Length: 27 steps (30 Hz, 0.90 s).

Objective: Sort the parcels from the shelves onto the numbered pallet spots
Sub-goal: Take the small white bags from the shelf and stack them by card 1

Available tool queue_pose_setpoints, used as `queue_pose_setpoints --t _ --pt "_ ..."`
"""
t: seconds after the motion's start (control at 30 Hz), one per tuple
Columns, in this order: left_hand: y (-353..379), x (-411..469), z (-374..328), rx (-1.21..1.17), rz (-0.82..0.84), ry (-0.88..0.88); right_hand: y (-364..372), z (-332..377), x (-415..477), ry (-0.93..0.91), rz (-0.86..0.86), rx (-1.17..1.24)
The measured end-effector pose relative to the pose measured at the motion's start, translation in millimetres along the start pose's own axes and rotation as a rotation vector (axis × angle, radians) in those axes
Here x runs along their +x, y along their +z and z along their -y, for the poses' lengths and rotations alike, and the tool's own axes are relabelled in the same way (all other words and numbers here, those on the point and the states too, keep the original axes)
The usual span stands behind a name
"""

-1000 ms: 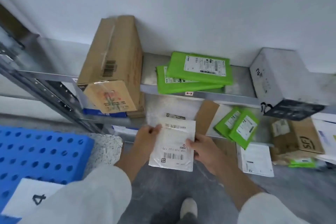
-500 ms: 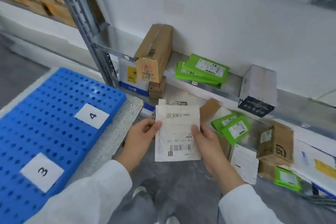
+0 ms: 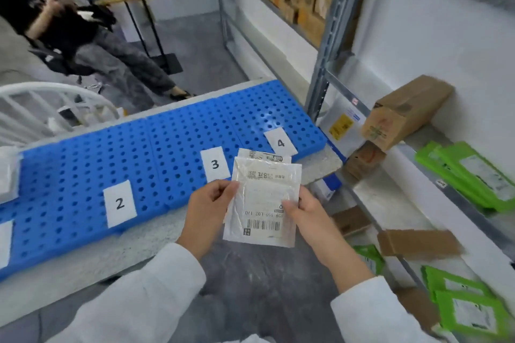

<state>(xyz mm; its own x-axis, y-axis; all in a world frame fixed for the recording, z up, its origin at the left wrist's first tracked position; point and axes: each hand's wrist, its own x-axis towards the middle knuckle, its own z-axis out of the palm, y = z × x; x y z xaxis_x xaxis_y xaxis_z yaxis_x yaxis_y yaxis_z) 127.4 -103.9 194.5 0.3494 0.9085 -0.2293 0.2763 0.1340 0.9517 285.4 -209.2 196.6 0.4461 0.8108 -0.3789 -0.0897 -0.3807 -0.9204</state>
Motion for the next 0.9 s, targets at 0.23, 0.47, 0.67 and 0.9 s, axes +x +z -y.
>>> queue_pose_setpoints --t 0.23,0.47,0.67,0.9 --pt "-132 -10 21 0.016 -0.155 0.021 123 38 18 -0.2 0.131 -0.331" --pt "-281 -26 60 -0.072 -0.408 -0.026 286 62 14 -0.255 0.299 -0.397" --pt "-389 -30 95 -0.132 -0.558 -0.078 412 71 10 -0.243 0.558 -0.407" --pt "-469 -33 127 -0.07 -0.581 -0.17 498 63 14 -0.213 0.661 -0.451"
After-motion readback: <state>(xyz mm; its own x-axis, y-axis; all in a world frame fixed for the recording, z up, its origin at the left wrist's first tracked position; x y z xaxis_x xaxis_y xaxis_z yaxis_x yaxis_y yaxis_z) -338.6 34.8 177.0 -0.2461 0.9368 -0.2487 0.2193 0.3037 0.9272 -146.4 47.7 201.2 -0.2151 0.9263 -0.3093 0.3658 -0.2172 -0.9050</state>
